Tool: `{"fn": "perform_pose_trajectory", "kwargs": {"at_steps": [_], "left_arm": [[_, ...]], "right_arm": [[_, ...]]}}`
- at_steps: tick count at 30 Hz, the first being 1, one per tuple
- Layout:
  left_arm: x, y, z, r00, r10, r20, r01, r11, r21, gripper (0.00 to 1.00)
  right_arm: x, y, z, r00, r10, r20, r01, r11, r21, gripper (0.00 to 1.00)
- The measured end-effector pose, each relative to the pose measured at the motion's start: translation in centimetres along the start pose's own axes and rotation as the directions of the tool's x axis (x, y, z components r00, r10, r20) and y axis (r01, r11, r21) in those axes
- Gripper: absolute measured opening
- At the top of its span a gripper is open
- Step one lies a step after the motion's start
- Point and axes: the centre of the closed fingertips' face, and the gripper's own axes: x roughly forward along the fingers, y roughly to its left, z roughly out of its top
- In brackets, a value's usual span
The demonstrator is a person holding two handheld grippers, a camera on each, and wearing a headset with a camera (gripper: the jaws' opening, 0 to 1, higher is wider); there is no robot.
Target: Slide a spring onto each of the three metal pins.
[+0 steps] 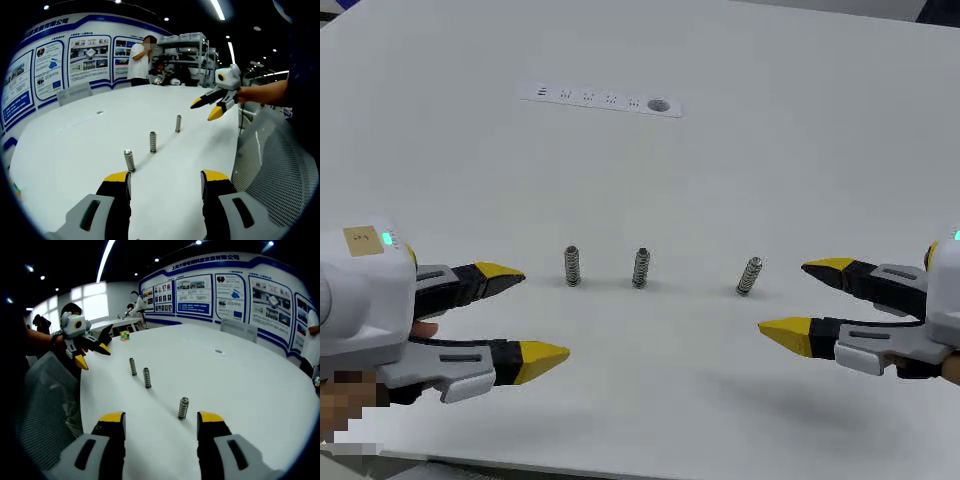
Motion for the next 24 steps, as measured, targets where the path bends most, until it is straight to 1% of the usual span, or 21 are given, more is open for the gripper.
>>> {"fn": "perform_pose_trajectory", "kwargs": {"at_steps": [9, 24], "left_arm": [[-0.08, -0.07, 0.08, 1.0, -0.001, 0.0, 0.001, 1.0, 0.002, 0.58], [-0.08, -0.09, 0.12, 1.0, -0.002, 0.001, 0.002, 1.0, 0.003, 0.57]], "right_arm": [[-0.03, 0.01, 0.18, 1.0, 0.002, -0.001, -0.002, 1.0, -0.004, 0.58], [0.06, 0.31, 0.01, 0.9999, 0.005, -0.01, -0.005, 1.0, -0.006, 0.58]]}}
